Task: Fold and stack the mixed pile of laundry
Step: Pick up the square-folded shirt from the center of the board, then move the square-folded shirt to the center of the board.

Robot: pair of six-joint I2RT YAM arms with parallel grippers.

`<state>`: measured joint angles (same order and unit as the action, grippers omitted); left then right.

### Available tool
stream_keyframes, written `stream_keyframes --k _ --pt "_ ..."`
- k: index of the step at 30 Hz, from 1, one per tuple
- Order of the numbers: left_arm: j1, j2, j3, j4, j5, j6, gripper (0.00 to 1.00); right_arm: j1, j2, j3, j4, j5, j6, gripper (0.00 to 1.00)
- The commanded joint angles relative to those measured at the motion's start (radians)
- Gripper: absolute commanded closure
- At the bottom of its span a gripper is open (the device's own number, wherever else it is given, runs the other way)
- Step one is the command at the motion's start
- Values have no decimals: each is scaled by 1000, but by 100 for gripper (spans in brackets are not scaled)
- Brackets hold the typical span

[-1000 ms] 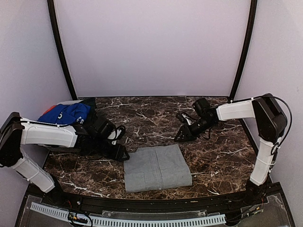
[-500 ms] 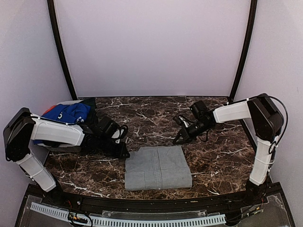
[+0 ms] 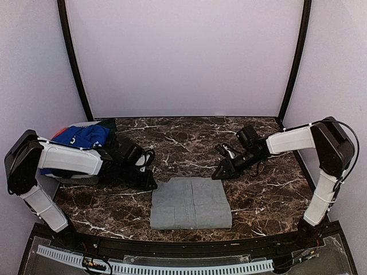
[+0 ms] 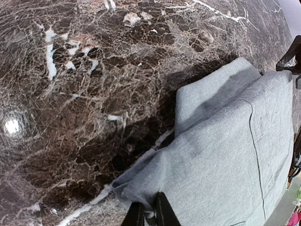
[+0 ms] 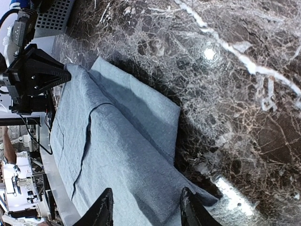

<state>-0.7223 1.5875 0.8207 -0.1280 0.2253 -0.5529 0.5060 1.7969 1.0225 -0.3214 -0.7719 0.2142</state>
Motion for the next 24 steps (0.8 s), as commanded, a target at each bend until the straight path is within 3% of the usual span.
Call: stream_keyframes --k 1,4,5,8,9,17,24 --pt "9 9 29 -2 2 19 90 -1 0 -21 47 -17 18 55" --pt "10 19 29 5 5 20 90 -1 29 -16 54 -12 9 57" --pt "10 20 29 9 4 20 91 -2 34 -14 55 -9 6 63" --pt "11 17 34 11 2 19 95 -2 16 -11 56 10 7 97" --pt "12 8 35 9 -3 19 96 -2 -4 -10 56 20 7 100" --pt "23 -30 72 -22 -88 54 100 -17 -92 -3 48 141 15 100" --pt "88 51 58 47 -158 68 100 -25 31 16 136 250 35 100"
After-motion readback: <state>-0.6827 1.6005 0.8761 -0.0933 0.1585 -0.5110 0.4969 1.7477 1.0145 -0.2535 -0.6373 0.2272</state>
